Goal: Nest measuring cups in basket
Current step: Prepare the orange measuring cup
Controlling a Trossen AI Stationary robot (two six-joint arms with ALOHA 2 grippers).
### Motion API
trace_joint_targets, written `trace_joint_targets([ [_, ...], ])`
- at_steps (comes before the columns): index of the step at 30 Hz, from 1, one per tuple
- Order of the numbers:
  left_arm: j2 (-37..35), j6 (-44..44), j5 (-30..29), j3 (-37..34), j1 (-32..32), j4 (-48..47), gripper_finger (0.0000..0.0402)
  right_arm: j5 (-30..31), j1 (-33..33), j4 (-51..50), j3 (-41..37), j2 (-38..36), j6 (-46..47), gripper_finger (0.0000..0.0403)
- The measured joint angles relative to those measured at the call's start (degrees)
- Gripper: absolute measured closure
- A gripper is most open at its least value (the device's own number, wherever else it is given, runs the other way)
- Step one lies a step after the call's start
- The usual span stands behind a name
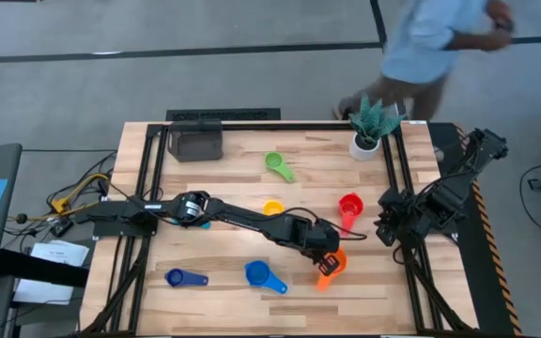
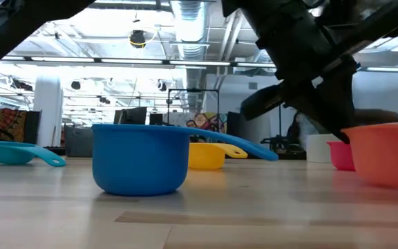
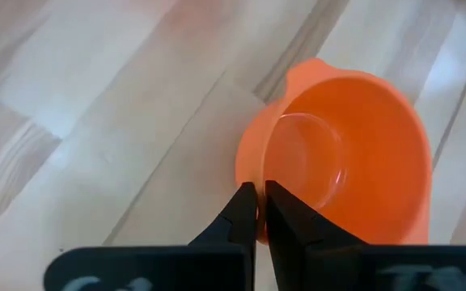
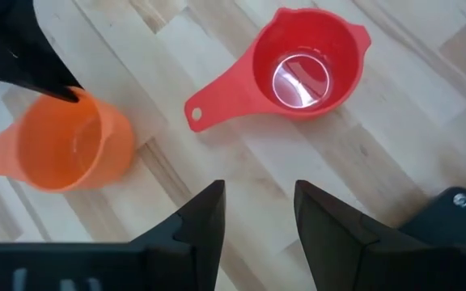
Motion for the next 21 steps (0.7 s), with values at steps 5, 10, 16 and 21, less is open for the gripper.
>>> trace_joint_targets([
  [5, -0.6, -2.9, 0.0, 0.1, -0.8, -5.7, 0.0401, 0.0, -1.2, 0.0, 0.0, 0.0, -2.0, 0.023],
  [10, -1.8, -3.0, -0.5, 0.1, -1.3, -8.7, 0.0401, 0.7, -2.0, 0.5, 0.0, 0.0, -3.5, 0.0225],
  [16, -3.1, -2.5, -2.1, 0.3, -1.6, -11.2, 0.0401, 1.1, -2.3, 0.7, 0.0, 0.0, -3.6, 0.0227],
  [21, -3.0, -2.6, -2.3, 0.3, -2.6, -15.5, 0.0401, 1.3, -2.3, 1.1, 0.0, 0.0, -3.4, 0.0229],
])
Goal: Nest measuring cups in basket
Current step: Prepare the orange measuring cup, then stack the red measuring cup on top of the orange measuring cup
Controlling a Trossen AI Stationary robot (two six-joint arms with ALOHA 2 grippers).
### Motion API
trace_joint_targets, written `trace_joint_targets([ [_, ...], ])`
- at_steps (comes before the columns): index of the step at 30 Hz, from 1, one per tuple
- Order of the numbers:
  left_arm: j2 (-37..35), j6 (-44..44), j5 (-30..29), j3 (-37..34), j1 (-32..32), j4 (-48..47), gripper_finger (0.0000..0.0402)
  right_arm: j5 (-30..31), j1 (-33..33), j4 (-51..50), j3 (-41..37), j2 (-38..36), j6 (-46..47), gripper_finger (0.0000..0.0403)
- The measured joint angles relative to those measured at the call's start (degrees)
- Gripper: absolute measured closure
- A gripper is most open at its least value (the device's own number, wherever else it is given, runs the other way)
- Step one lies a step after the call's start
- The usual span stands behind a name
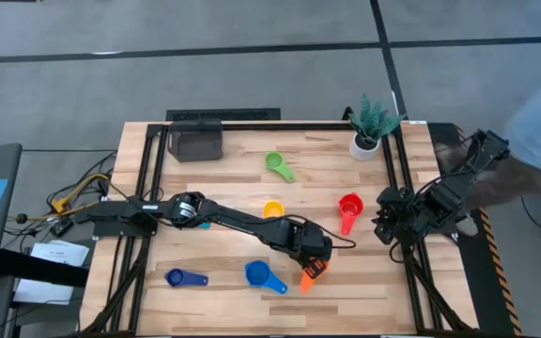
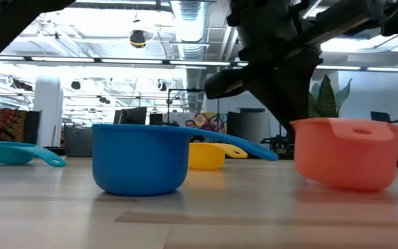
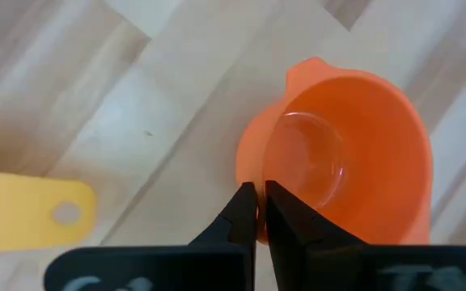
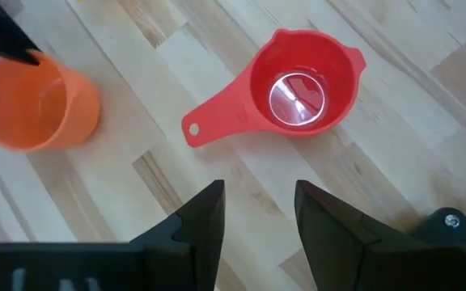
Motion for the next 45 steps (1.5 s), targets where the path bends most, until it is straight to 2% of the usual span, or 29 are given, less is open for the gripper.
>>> trace_joint_targets([
  [17, -0.3, -3.1, -1.2, 0.0, -1.8, -6.2, 0.0401, 1.0, 0.0, 0.4, 0.0, 0.0, 0.0, 0.0224],
  [32, -0.3, -5.5, -1.2, 0.0, -2.7, -7.4, 0.0371, 1.2, 0.0, 2.0, 0.0, 0.0, -1.1, 0.0217],
  [37, -0.7, -6.4, -0.8, 0.0, -2.7, -6.9, 0.0348, 1.2, 0.0, 2.0, 0.0, 0.0, -2.6, 0.0204],
  [45, -3.9, -7.8, 2.2, 0.1, -2.2, -9.3, 0.0277, 1.2, 0.0, 2.7, 0.0, 0.0, -2.6, 0.0184],
])
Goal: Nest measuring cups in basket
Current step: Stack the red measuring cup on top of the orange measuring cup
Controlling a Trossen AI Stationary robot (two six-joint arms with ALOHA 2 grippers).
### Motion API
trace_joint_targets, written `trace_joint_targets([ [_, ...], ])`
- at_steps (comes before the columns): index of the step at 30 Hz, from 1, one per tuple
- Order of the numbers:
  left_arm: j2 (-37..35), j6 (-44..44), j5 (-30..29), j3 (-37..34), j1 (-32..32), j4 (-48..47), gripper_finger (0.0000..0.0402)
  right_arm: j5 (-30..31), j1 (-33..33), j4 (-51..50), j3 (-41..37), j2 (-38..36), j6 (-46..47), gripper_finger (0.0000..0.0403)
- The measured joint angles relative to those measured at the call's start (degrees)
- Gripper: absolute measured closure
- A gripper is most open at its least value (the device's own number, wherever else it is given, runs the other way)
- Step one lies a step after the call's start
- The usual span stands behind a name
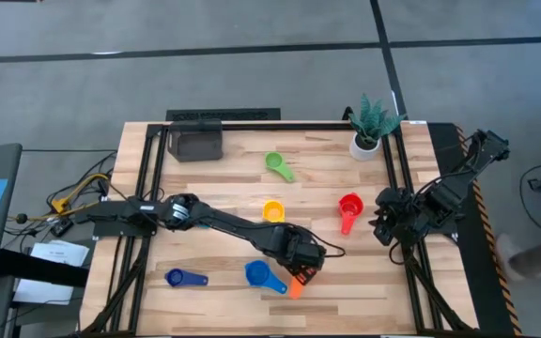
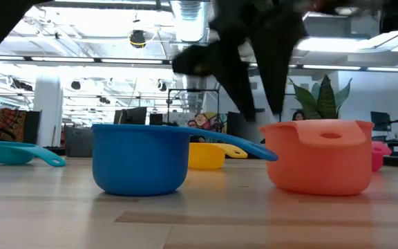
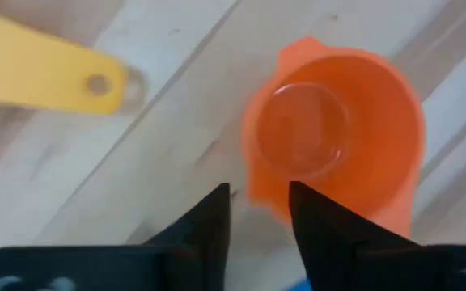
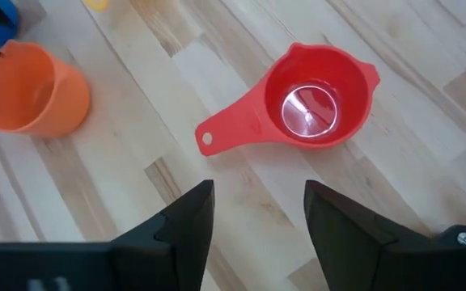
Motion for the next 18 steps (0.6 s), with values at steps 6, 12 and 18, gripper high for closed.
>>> trace_joint_targets([
  [6, -9.1, 1.5, -3.9, 0.2, 3.4, -6.0, 0.024, 0.1, -0.1, 0.7, 0.0, 0.0, 0.0, 0.0187],
  [12, -17.0, 1.1, -10.6, 0.3, 8.0, -15.0, 0.0235, 0.2, -0.7, 0.7, 0.0, 0.0, 0.0, 0.0187],
  [18, -19.1, 1.5, -12.9, 0.3, 10.3, -17.4, 0.0235, 0.1, -0.7, 0.5, 0.0, 0.0, -0.2, 0.0186],
])
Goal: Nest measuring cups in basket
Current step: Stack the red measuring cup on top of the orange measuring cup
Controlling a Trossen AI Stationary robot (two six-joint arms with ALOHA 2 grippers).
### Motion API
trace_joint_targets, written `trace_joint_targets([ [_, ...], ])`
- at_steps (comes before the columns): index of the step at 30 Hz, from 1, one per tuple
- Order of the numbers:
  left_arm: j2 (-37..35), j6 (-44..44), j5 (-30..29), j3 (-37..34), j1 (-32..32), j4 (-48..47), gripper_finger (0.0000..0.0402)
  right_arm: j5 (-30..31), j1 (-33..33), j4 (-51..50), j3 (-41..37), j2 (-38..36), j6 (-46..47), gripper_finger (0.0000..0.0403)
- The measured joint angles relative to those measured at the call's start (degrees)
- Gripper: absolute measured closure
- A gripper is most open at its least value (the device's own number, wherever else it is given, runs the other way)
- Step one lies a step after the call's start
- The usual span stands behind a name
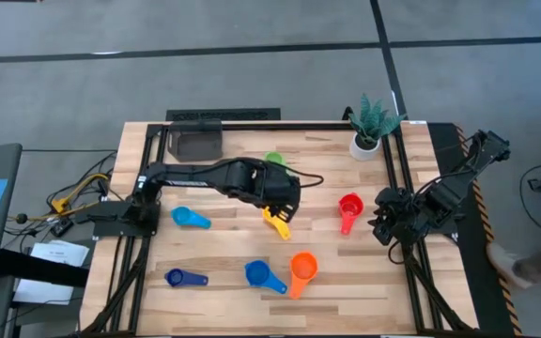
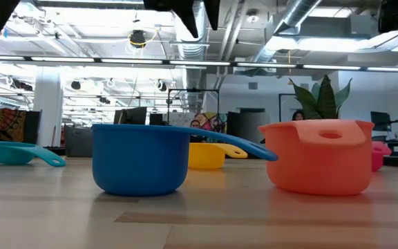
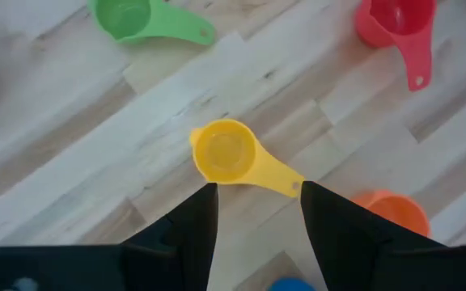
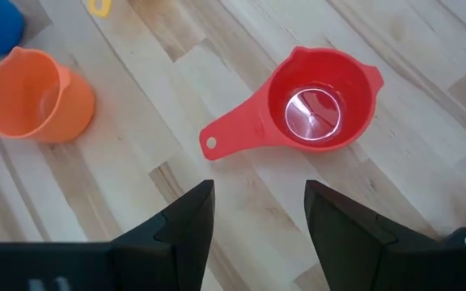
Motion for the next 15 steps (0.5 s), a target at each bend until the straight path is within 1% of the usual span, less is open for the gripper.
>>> trace_joint_targets([
  [5, -0.1, -0.9, -0.9, -0.7, 0.2, 0.5, 0.0235, -0.1, 0.0, 0.0, 0.0, 0.0, 0.1, 0.0188],
  [9, 0.0, -7.0, -7.3, -7.0, -2.6, 6.2, 0.0235, 0.0, -0.3, -0.6, 0.0, 0.0, 0.2, 0.0186],
  [11, 0.0, -8.4, -8.3, -12.6, -3.6, 13.8, 0.0235, 0.2, -1.4, -0.7, 0.0, 0.0, 0.2, 0.0184],
  [12, 0.0, -7.7, -7.9, -15.7, -3.8, 19.5, 0.0235, 0.5, -2.2, -0.7, 0.0, 0.0, 0.2, 0.0183],
  [15, 0.2, 0.4, -4.9, -23.8, -2.1, 40.7, 0.0235, 0.8, -4.7, -0.8, 0.0, 0.0, 0.2, 0.0179],
])
